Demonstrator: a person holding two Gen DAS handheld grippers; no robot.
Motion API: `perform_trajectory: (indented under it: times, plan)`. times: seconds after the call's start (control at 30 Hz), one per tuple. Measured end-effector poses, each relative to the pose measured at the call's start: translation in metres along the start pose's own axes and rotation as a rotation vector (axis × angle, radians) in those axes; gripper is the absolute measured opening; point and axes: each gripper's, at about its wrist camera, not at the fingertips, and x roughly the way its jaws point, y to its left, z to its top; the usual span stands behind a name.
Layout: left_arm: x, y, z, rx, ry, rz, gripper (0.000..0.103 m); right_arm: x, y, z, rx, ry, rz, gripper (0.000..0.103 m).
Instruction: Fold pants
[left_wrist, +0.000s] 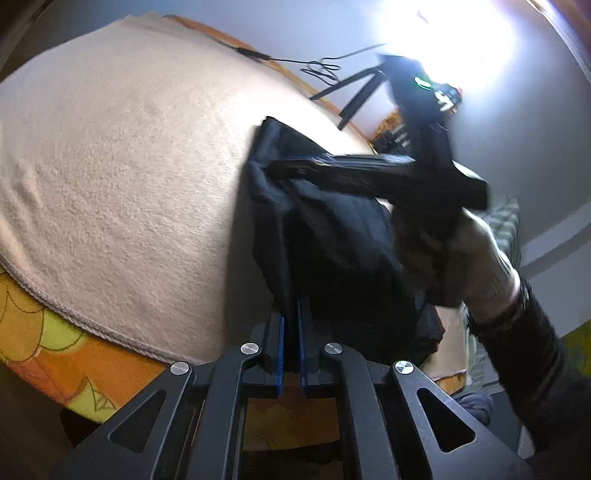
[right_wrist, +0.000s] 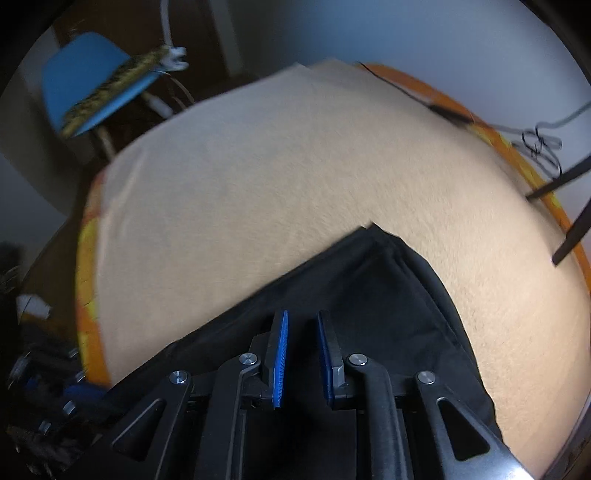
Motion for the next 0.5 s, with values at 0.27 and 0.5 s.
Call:
perform_trajectory:
  times: [0.27,0.5]
  plan:
    - [-0.002,0.001,-0.002,0.018,-0.003,0.017,0.004,0.005,-0.007,0.010,0.049,-0.002,0.005,0.014]
    - [-0.009,-0.010,0.004,0.041,-0.041,0.011,0.004,-0.025,-0.012,0.007,0.218,-0.006,0.117,0.059]
